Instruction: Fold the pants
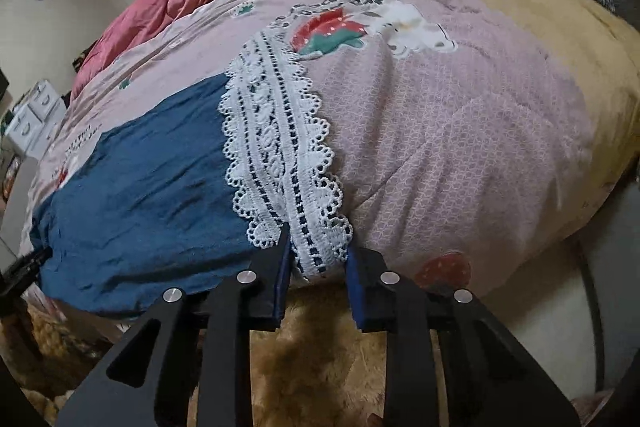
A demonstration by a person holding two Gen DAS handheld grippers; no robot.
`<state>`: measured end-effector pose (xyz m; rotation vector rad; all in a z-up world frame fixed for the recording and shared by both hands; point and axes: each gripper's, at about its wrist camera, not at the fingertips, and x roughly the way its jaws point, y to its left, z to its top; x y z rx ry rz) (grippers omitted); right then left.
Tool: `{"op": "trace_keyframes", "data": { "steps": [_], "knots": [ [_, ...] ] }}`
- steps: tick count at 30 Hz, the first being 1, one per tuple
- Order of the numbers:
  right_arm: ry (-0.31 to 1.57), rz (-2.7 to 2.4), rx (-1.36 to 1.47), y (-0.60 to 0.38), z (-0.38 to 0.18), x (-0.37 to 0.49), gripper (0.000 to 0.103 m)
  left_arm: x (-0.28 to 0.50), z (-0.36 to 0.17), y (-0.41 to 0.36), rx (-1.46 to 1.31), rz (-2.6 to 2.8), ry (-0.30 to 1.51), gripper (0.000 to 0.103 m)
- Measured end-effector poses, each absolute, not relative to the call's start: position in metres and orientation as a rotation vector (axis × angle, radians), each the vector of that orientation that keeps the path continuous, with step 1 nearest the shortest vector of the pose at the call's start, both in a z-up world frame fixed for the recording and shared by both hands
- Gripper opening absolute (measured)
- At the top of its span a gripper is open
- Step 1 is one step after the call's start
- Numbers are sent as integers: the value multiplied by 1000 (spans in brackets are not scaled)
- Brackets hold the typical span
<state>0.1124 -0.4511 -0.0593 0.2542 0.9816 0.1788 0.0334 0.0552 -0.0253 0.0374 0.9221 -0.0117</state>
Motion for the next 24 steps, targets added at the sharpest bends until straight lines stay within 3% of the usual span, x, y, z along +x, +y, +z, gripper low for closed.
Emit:
{"op": "trace_keyframes", "data": {
  "steps": [3, 7, 11, 15, 19, 22, 24],
  "knots": [
    [983, 180, 267, -452, -59, 113, 26, 31, -21, 58, -13, -24, 885, 34],
    [974, 186, 320, -458, -58, 108, 32, 18, 6, 50, -70, -73, 818, 69],
    [951, 177, 352, -465, -50, 99, 44, 5, 38, 42, 2, -23, 737, 73],
    [907, 151, 338, -470, -38, 83, 58, 2, 54, 36, 19, -21, 702, 87],
    [866, 153, 354, -474, -26, 70, 59, 16, 61, 20, 23, -97, 708, 89],
    [822, 152, 369, -477, -16, 63, 74, 35, 66, -5, 25, -188, 725, 90],
    [801, 146, 363, -478, -12, 59, 74, 50, 67, -27, 50, -237, 741, 90]
  ]
}}
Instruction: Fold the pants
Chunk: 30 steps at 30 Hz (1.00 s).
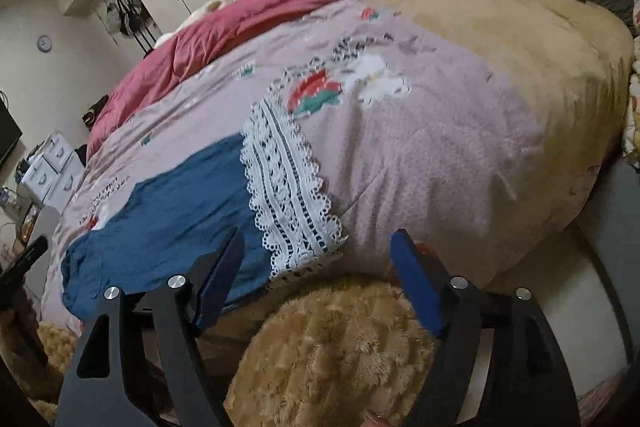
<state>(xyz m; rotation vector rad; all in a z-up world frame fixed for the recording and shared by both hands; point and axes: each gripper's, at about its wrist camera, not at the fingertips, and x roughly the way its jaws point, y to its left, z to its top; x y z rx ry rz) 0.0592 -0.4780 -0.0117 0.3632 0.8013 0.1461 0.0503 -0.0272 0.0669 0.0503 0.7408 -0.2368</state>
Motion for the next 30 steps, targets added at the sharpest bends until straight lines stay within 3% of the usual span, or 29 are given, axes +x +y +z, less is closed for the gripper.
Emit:
{"op": "trace_keyframes", "data": {
  "steps": [9, 17, 20, 28, 30],
  "knots": [
    [779, 169, 383, -471, -16, 60, 74, 131, 61, -140, 171, -467, 801, 93],
    [839, 209, 389, -456, -33, 75, 74, 216, 16, -219, 173, -635, 976, 93],
    [860, 205, 403, -454, -40, 82, 74, 237, 7, -235, 178, -674, 1002, 84],
    [894, 197, 407, -450, -54, 95, 74, 264, -8, -259, 193, -814, 1023, 81],
    [893, 207, 371, -444, -53, 98, 70, 273, -15, -261, 157, -843, 1047, 80]
  ]
}}
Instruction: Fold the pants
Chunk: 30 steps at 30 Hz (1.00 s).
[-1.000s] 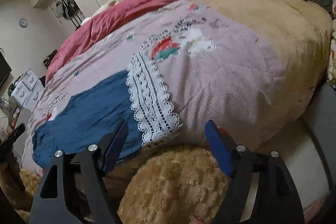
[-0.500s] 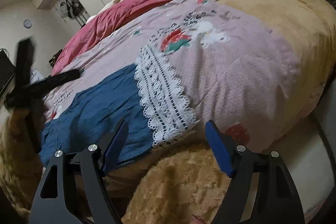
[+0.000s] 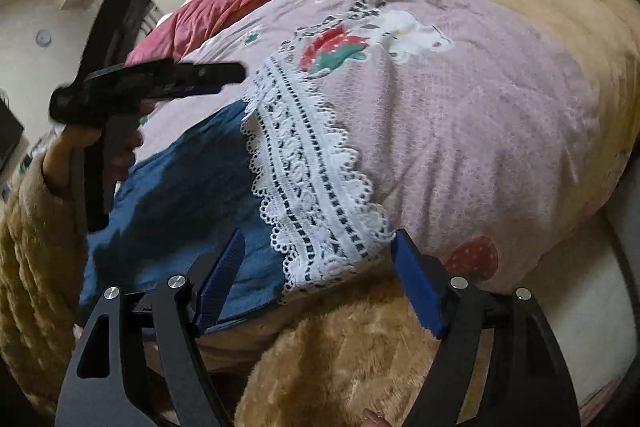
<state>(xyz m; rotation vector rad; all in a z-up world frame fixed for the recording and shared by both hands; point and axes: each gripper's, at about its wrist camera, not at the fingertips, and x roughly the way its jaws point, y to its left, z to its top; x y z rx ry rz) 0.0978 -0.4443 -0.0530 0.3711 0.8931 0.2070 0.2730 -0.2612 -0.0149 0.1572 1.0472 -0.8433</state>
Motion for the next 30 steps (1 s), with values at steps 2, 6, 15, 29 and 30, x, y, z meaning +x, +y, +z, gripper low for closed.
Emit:
{"op": "trace_keyframes", "data": {
  "steps": [2, 6, 15, 29, 30],
  "knots": [
    [895, 206, 353, -440, -54, 100, 42, 281, -20, -263, 148, -832, 1068, 72],
    [879, 196, 323, -438, -54, 98, 31, 293, -30, -267, 115, -859, 1114, 50],
    [879, 199, 376, -448, -61, 105, 35, 286, -46, -284, 149, -949, 1147, 39],
    [800, 278, 357, -435, -36, 87, 20, 272, -16, -260, 48, -968, 1076, 12],
    [792, 289, 356, -432, -32, 86, 20, 270, -11, -254, 37, -968, 1064, 12]
  ]
}}
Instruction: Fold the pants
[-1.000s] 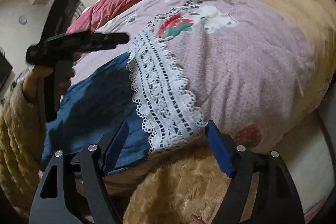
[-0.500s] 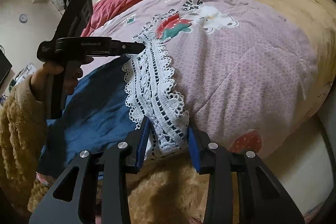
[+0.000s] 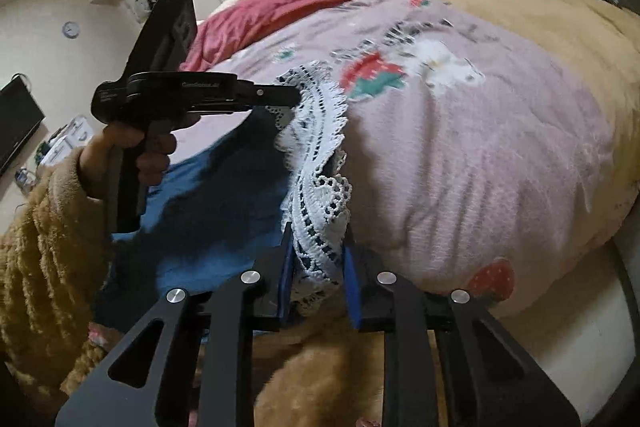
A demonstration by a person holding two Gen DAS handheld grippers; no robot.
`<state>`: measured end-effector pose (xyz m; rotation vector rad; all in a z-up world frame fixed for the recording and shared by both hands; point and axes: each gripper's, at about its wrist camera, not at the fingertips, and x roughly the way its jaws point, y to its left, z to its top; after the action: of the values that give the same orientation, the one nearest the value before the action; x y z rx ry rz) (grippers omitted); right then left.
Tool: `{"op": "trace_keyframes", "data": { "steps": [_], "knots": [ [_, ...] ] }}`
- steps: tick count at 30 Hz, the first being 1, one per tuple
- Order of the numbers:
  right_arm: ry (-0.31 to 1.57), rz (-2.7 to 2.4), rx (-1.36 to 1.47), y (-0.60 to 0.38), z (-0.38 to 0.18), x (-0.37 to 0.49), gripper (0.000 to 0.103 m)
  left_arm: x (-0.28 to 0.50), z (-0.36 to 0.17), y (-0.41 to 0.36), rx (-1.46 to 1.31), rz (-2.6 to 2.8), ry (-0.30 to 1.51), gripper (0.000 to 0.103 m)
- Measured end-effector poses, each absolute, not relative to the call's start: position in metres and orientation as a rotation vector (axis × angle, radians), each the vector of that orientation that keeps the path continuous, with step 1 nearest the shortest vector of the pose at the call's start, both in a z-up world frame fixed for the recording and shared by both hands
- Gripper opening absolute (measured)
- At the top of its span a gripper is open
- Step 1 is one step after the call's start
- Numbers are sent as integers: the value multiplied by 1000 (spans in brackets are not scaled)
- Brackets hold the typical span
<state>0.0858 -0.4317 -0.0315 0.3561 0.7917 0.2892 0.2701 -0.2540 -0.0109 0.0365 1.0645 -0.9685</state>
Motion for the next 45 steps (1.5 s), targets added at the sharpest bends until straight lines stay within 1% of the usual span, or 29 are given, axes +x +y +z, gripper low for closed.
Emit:
{"op": "trace_keyframes", "data": {
  "steps": [8, 13, 17, 19, 21, 23, 24, 25, 26, 27, 28, 30, 31, 35, 38, 40, 41, 42, 43, 44, 45],
  "knots": [
    [722, 422, 319, -392, 10, 76, 20, 251, 25, -186, -91, -962, 978, 12],
    [705, 534, 273, -351, 32, 77, 20, 239, 33, -137, -142, -912, 949, 12],
    [713, 607, 213, -313, 40, 79, 20, 231, 31, -97, -180, -870, 938, 12],
    [726, 637, 176, -293, 39, 81, 20, 228, 27, -84, -170, -840, 932, 15],
    [746, 656, 105, -269, 33, 83, 20, 228, 14, -69, -164, -783, 940, 17],
    [793, 659, 33, -244, 21, 87, 20, 231, 2, -52, -219, -748, 973, 17],
    [808, 667, 20, -237, 16, 88, 20, 232, -2, -41, -269, -735, 979, 19],
    [829, 685, -3, -225, 10, 87, 20, 232, -3, -28, -324, -729, 981, 28],
    [835, 695, -23, -219, 8, 85, 20, 232, -3, -15, -388, -734, 979, 35],
    [838, 703, -61, -209, 5, 81, 20, 231, -3, -5, -434, -738, 971, 49],
    [839, 707, -89, -203, 3, 79, 20, 229, -1, 6, -475, -738, 957, 55],
    [836, 723, -163, -185, -1, 71, 22, 223, 3, 23, -509, -725, 926, 57],
    [837, 735, -190, -177, -2, 67, 22, 221, 3, 29, -515, -715, 925, 60],
    [827, 743, -266, -161, -11, 62, 23, 218, -8, 33, -575, -715, 998, 65],
    [834, 782, -276, -149, -18, 57, 23, 214, -19, 19, -470, -666, 1060, 68],
    [841, 829, -277, -144, -20, 55, 25, 212, -23, 7, -427, -653, 1066, 68],
    [844, 845, -277, -145, -20, 53, 29, 211, -24, 4, -414, -643, 1069, 68],
    [850, 864, -276, -145, -20, 51, 31, 211, -26, 2, -403, -629, 1070, 57],
    [850, 870, -274, -145, -18, 51, 34, 212, -27, -2, -382, -616, 1079, 27],
    [846, 873, -267, -147, -15, 50, 36, 213, -28, -4, -360, -588, 1090, 19],
    [845, 874, -251, -151, -12, 51, 39, 214, -29, -5, -352, -577, 1099, 18]
  ]
}}
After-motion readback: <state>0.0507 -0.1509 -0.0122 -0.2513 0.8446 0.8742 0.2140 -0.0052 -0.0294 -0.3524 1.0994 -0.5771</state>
